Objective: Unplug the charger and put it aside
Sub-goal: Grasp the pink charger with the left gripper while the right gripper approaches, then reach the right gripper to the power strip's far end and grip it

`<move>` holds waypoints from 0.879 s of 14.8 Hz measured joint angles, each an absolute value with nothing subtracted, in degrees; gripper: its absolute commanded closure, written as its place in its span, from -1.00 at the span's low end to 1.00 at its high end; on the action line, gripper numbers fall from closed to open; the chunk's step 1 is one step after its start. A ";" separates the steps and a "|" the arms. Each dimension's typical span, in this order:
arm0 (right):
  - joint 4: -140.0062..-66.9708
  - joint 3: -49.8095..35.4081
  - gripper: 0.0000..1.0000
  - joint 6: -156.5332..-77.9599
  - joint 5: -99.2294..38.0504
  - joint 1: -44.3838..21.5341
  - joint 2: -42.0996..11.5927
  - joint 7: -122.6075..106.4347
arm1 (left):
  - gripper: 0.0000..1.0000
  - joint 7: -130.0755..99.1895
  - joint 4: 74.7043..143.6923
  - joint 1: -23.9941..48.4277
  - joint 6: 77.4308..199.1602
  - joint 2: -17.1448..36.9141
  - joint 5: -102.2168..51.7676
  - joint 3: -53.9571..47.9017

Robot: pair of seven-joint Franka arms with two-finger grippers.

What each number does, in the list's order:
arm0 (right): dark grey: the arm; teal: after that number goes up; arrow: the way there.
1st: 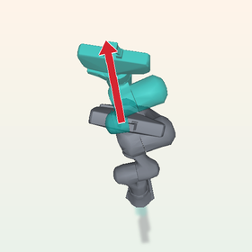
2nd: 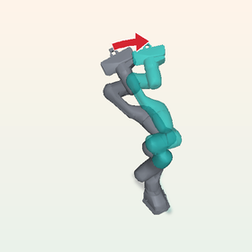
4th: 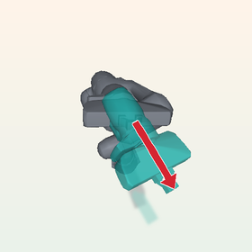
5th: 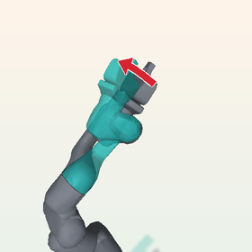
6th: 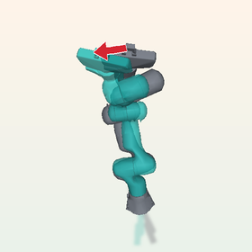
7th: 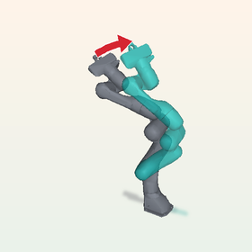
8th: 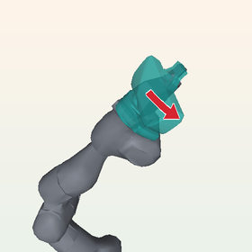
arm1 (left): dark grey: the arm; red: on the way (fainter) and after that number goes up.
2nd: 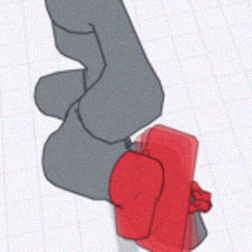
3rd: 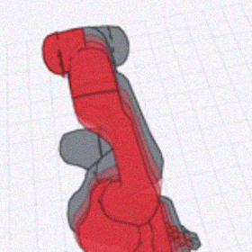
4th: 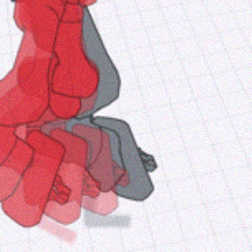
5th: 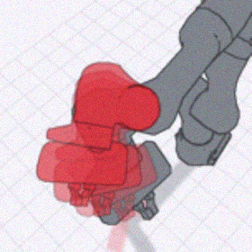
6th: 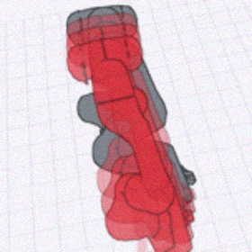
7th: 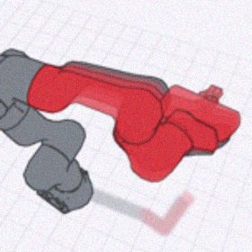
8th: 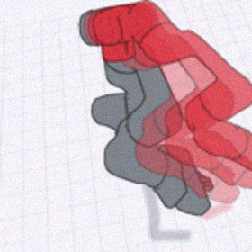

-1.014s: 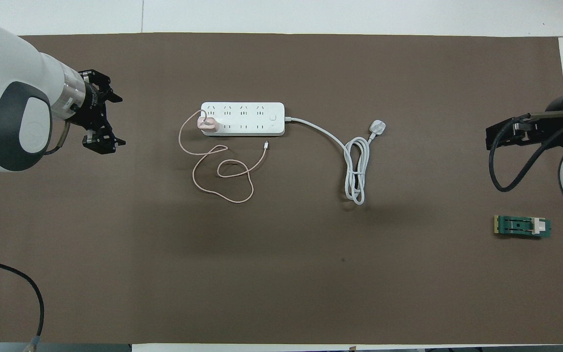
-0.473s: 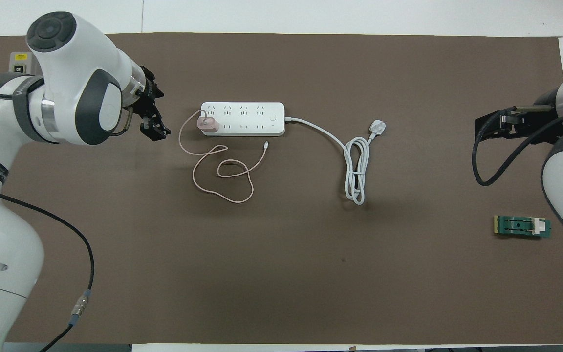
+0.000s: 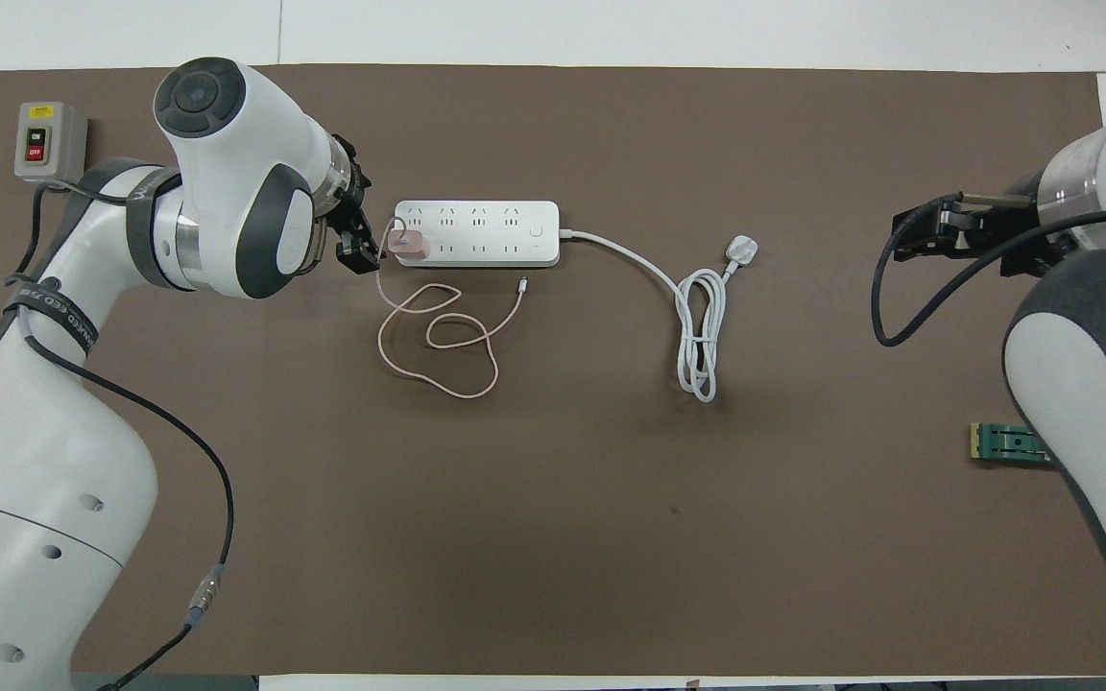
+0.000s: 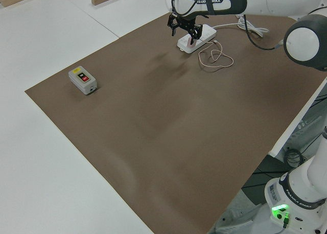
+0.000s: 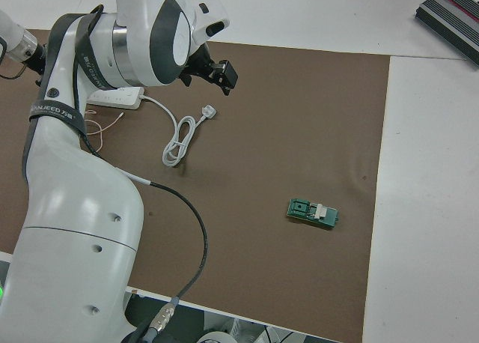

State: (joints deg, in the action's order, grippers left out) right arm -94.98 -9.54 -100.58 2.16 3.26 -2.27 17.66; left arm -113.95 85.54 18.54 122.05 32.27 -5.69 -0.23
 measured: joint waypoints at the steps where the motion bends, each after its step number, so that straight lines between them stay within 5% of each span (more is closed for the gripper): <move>1: -95.07 -9.54 -1.00 -100.91 2.16 2.83 -2.44 19.69 | -1.00 -113.95 85.77 18.71 122.31 32.27 -5.67 -0.23; 11: -95.15 -9.63 -0.98 -107.48 -2.59 -5.23 -7.61 65.85 | -1.00 -115.37 89.20 22.51 126.58 32.19 -4.75 0.03; 13: -94.28 -9.63 -0.98 -108.29 -4.68 -5.93 -9.16 72.64 | -0.80 -115.37 89.44 22.51 126.98 32.14 -4.70 0.09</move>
